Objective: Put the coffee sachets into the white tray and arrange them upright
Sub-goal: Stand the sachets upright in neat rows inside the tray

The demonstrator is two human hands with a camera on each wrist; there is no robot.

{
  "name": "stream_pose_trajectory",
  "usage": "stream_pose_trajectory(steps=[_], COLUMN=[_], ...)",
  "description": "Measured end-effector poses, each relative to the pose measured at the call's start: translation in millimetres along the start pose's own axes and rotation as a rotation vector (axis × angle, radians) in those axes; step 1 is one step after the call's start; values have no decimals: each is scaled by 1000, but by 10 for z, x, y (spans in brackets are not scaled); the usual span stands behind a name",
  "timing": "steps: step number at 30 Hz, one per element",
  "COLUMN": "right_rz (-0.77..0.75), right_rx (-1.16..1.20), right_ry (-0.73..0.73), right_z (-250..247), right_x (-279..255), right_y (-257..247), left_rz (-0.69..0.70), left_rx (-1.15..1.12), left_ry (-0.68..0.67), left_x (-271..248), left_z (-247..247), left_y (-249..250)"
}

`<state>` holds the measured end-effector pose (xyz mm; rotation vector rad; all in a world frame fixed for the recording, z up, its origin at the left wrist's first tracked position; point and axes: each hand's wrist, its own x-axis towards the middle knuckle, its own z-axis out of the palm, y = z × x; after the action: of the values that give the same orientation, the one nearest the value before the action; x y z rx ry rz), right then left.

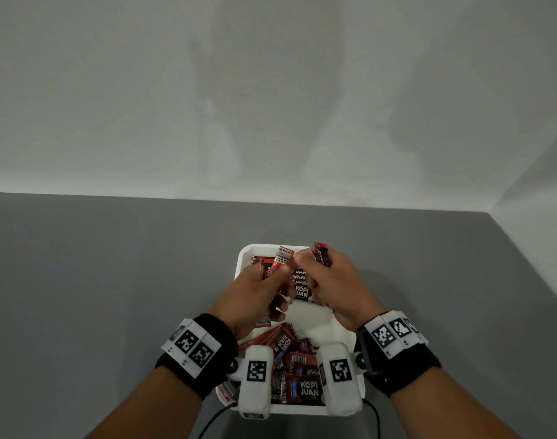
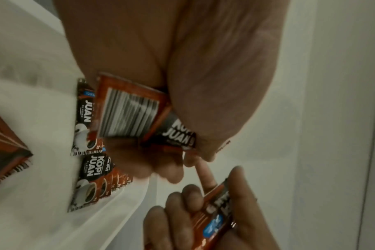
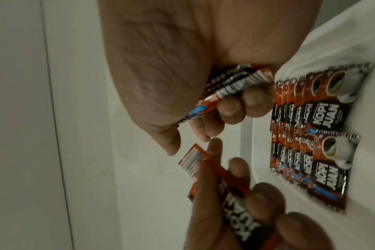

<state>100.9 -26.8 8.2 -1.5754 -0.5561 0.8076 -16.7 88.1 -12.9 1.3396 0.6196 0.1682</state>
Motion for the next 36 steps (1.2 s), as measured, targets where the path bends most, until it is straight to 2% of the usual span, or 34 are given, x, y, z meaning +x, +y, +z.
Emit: stream_pose_trajectory(steps=[2, 4, 7, 11, 16, 22, 27, 30, 34, 36], right_rz=[34, 37, 56, 104, 63, -107, -289, -294, -345, -311], right_rx=[48, 45, 14, -14, -111, -547, -836, -1045, -1122, -1031], right_ry=[-7, 1, 37, 103, 93, 70, -62, -26, -40, -75], right_z=[-12, -16, -87, -234, -328, -362, -170, -34, 65, 49], right_x=[23, 46, 76, 111, 118, 101, 80, 144, 148, 139], right_y=[-13, -11, 43, 105, 107, 86, 78, 189, 191, 182], left_rz=[102, 174, 114, 5, 47, 78, 74, 109, 104, 40], left_rx=[194, 272, 158, -84, -197, -165, -126, -121, -169, -263], left_ry=[-42, -92, -56, 143, 241, 297, 245, 152, 91, 93], left_x=[-17, -14, 15, 80, 97, 206, 190, 161, 139, 136], left_z=[45, 83, 54, -14, 74, 89, 61, 37, -20, -49], left_y=[15, 36, 24, -38, -45, -35, -7, 6, 6, -5])
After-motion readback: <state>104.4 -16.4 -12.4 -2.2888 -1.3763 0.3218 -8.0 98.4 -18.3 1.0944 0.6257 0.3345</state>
